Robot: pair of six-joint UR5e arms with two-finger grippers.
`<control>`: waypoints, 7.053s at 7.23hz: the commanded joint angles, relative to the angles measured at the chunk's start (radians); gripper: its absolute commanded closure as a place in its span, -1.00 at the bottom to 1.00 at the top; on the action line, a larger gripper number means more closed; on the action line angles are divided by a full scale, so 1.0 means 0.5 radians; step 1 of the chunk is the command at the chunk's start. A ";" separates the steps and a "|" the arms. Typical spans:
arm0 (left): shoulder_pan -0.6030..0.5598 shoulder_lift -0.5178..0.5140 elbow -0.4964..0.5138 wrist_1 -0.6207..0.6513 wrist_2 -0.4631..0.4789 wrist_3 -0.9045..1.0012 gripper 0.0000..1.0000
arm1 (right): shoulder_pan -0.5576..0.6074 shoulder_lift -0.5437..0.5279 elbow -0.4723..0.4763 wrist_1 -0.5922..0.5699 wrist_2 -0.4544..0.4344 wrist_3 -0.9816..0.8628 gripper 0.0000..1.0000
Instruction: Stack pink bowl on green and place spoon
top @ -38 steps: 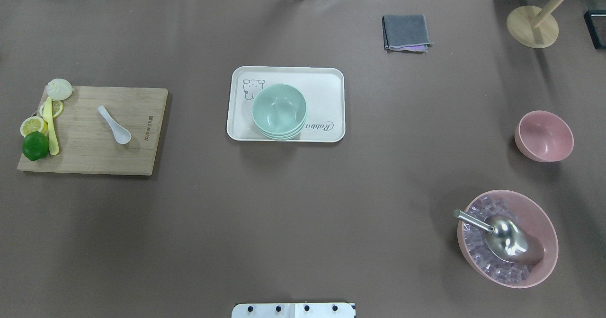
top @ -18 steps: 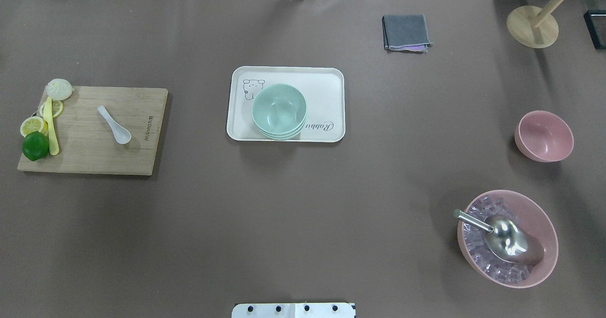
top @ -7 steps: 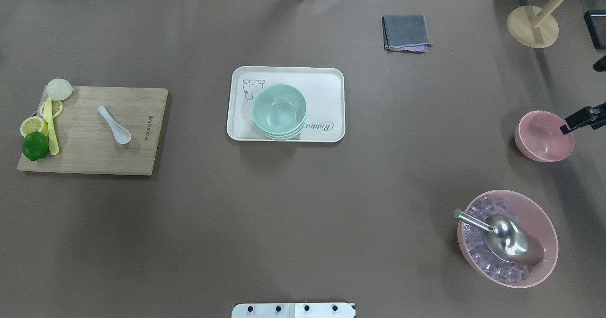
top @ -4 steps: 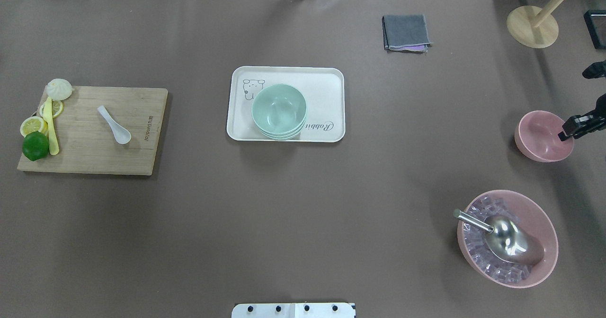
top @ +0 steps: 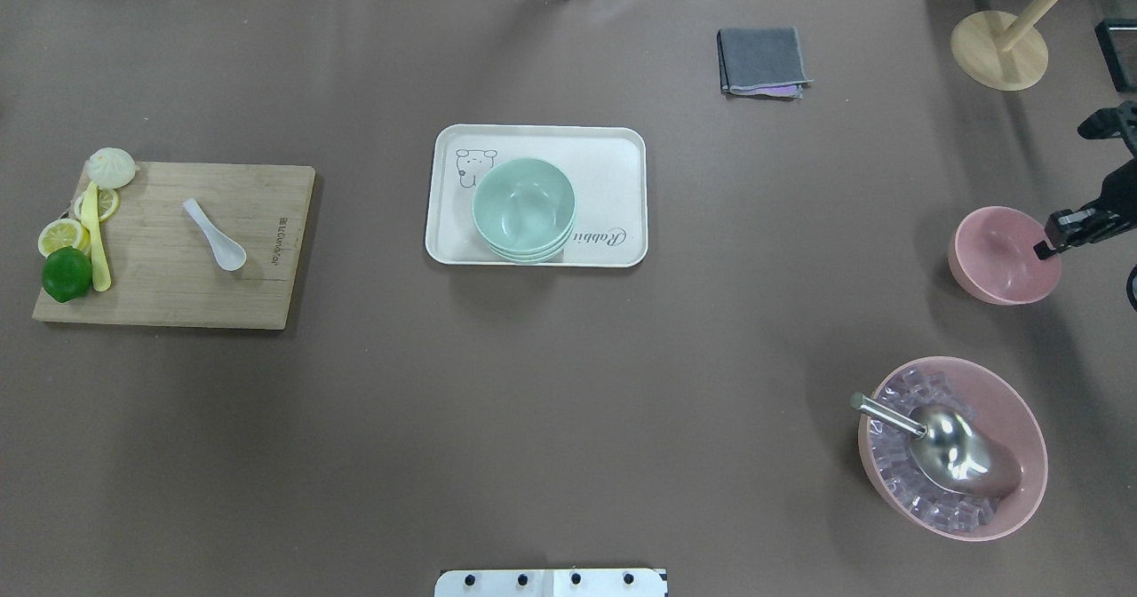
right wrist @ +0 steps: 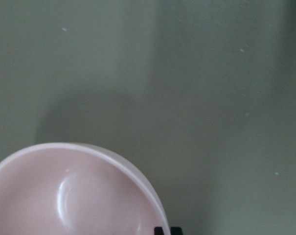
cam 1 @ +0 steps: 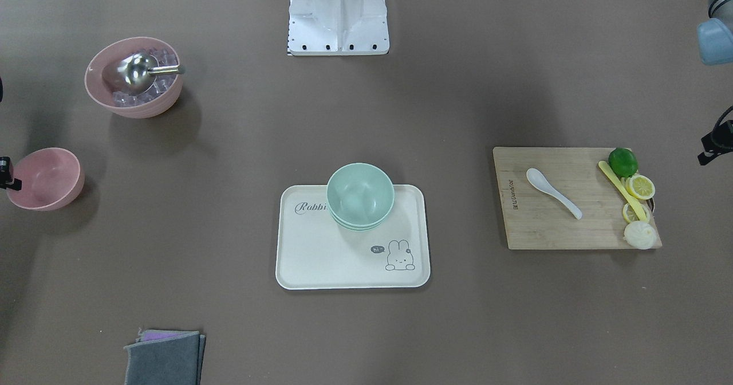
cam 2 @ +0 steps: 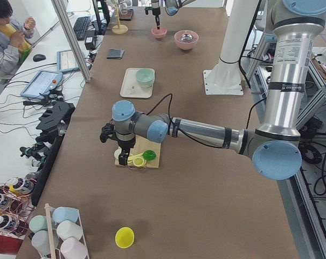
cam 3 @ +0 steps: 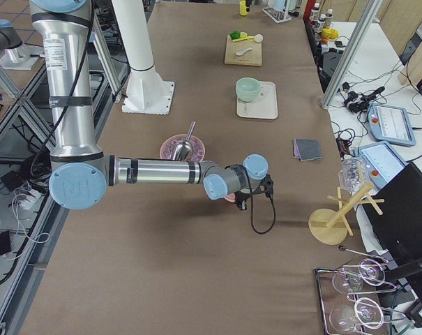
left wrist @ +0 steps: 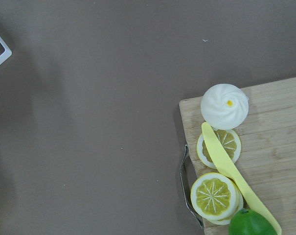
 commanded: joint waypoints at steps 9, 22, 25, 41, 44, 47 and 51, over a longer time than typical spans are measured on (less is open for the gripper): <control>0.680 -0.449 0.016 -0.006 0.020 -1.230 -0.95 | -1.071 1.573 -0.011 -0.277 -0.914 2.329 1.00; 0.775 -0.559 0.333 -0.224 0.072 -1.896 1.00 | -0.808 1.350 0.209 -0.151 -0.605 2.443 -1.00; 0.775 -0.990 0.256 -0.224 -0.084 -2.363 1.00 | -0.563 0.971 0.423 -0.160 -0.338 2.071 -1.00; 0.969 -1.181 0.233 -0.647 0.186 -2.464 -0.96 | -0.357 0.512 0.482 -0.148 -0.325 1.480 -1.00; 0.540 -0.467 -0.068 -0.613 -0.130 -1.544 -0.96 | -0.103 0.277 0.455 -0.178 -0.279 0.857 -1.00; 0.148 0.087 -0.076 -0.342 -0.045 -0.098 -0.96 | 0.259 0.053 0.217 -0.182 -0.227 -0.124 -1.00; -0.096 0.214 0.050 -0.129 -0.020 0.506 -0.96 | 0.444 -0.015 -0.015 -0.178 -0.215 -0.619 -1.00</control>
